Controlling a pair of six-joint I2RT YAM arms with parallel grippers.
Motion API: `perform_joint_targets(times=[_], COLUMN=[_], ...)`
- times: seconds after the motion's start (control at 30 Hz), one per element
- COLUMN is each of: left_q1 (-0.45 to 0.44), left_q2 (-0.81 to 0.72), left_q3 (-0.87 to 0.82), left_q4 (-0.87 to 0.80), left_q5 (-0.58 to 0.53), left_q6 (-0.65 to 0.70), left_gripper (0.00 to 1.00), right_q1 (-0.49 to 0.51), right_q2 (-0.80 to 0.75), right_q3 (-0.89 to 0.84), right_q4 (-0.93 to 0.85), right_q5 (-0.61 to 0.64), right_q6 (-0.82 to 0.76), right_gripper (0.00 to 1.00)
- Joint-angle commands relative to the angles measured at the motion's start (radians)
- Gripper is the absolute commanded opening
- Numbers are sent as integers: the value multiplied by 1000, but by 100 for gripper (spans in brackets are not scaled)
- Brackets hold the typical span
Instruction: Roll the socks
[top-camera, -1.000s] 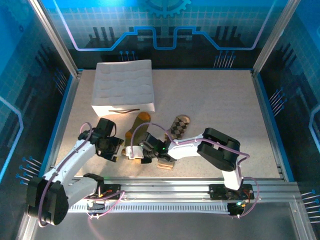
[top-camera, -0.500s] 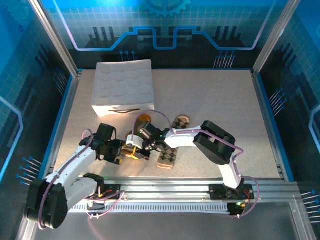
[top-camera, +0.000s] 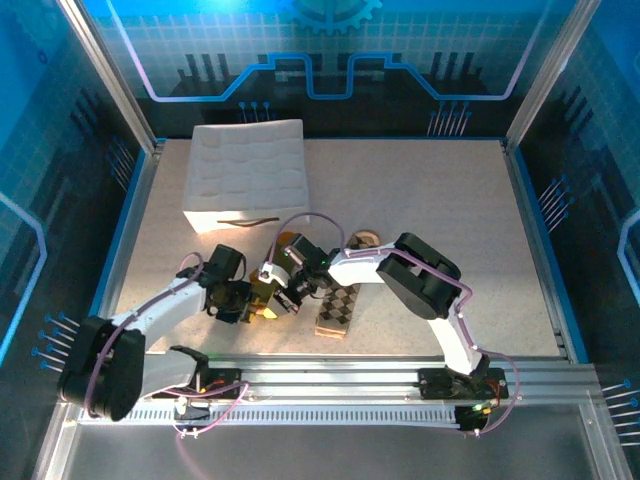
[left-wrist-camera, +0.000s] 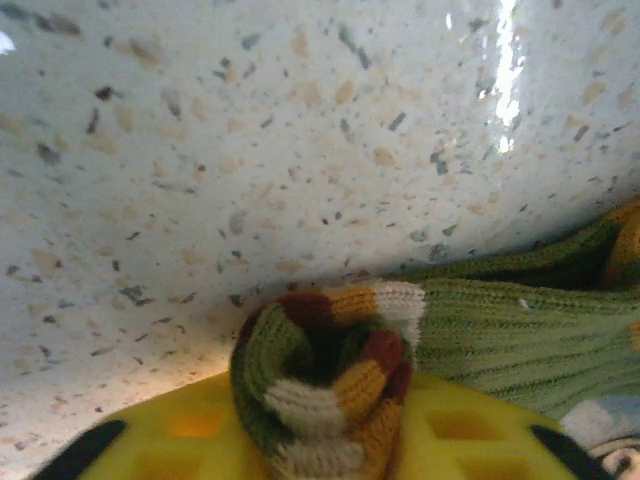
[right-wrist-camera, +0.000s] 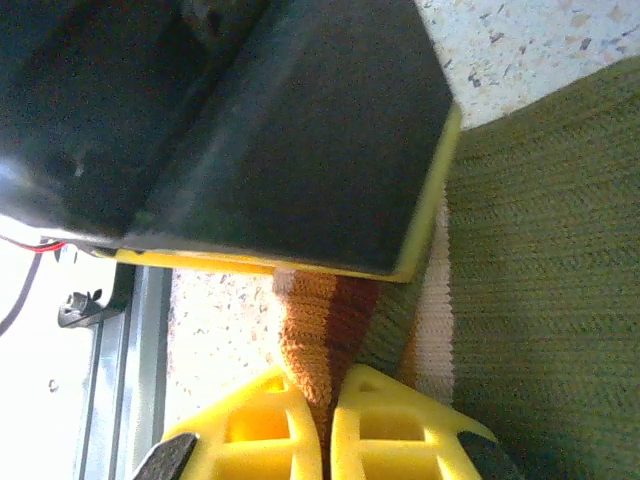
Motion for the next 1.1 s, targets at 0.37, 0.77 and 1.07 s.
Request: perform_joint_targets(times=[0.37,0.77,1.07], left_q1=[28,53,56], left_q2=[249,338,328], left_q3=[136,177,182], left_q4=[-250,-252,-256], left_q5=[-11,-3,1], left_q6=[72,119,142], left_gripper=[0,0,0], right_q1=[187,317,295], right_q2=[-405,-251,-132], right_q3=[-465,-379,-255], right_q4=[408,432,352], right_q5=[647,918,955], right_q6=[-589,-889,-820], right_gripper=[58,54,15])
